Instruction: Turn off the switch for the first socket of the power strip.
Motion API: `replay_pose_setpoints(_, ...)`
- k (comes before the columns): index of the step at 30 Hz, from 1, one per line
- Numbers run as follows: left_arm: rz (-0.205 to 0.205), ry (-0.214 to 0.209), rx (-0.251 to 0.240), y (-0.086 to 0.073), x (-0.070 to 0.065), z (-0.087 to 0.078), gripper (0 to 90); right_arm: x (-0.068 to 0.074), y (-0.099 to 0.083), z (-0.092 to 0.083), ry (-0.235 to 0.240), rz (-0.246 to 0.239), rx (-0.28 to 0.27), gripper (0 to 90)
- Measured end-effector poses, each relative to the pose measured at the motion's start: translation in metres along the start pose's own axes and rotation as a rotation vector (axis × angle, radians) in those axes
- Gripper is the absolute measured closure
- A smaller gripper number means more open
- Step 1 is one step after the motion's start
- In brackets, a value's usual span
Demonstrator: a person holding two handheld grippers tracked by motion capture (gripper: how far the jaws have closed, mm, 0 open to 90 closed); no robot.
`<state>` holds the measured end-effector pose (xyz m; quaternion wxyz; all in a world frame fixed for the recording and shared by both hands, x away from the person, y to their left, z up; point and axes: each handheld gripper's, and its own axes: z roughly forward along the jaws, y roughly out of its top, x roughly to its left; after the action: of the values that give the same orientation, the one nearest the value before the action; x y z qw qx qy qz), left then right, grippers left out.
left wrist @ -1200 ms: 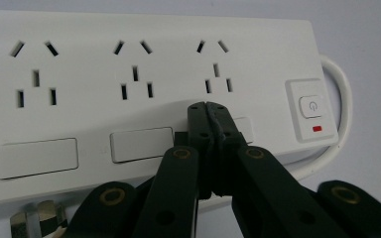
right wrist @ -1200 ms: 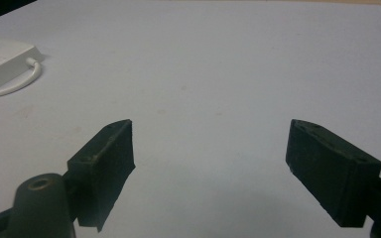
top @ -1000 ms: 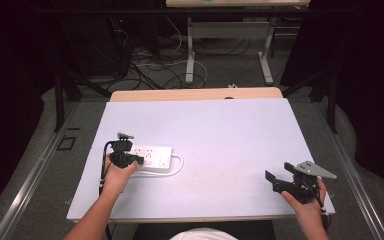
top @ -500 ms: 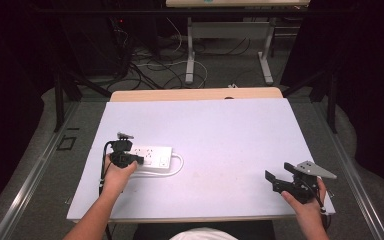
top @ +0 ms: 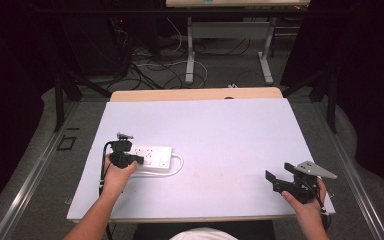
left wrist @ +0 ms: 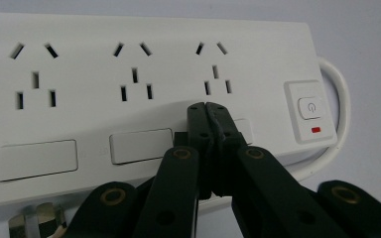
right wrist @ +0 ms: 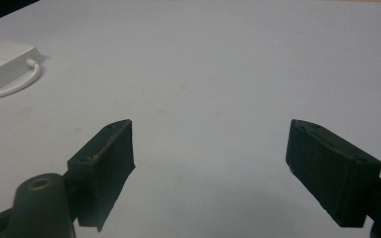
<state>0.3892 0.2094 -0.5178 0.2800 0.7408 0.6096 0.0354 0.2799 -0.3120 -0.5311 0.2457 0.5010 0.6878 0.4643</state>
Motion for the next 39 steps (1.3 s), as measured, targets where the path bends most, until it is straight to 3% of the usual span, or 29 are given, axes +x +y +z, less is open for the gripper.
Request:
replay_pose_setpoints(10, -0.006, 0.0, -0.032, -0.001, 0.0, -0.001, 90.0, 0.0, 0.0, -0.001, -0.004, 0.0, -0.006, 18.6)
replay_pose_setpoints(11, 0.003, -0.008, -0.016, -0.001, 0.001, -0.002, 90.0, 0.0, 0.0, -0.001, -0.004, 0.0, -0.006, 18.6)
replay_pose_setpoints(15, 0.0, 0.002, -0.049, -0.001, 0.0, -0.004, 90.0, 0.0, 0.0, 0.0, -0.003, 0.003, -0.007, 18.6)
replay_pose_setpoints(16, 0.01, -0.013, -0.038, 0.0, 0.001, -0.007, 89.9, 0.0, 0.0, 0.0, -0.002, 0.003, -0.006, 18.6)
replay_pose_setpoints(22, 0.008, -0.018, -0.084, -0.001, -0.002, -0.011, 88.0, -0.002, 0.0, -0.001, -0.004, 0.003, -0.002, 18.6)
replay_pose_setpoints(23, 0.016, -0.026, -0.07, 0.0, -0.002, -0.012, 87.3, -0.002, 0.0, 0.0, -0.001, 0.006, -0.007, 18.6)
replay_pose_setpoints(27, 0.032, -0.024, -0.106, -0.001, -0.006, -0.014, 86.0, -0.002, 0.0, 0.001, -0.005, 0.006, -0.019, 18.6)
replay_pose_setpoints(39, 0.095, -0.054, -0.152, -0.004, -0.019, -0.026, 75.3, -0.001, 0.0, -0.002, -0.006, -0.001, -0.01, 18.6)
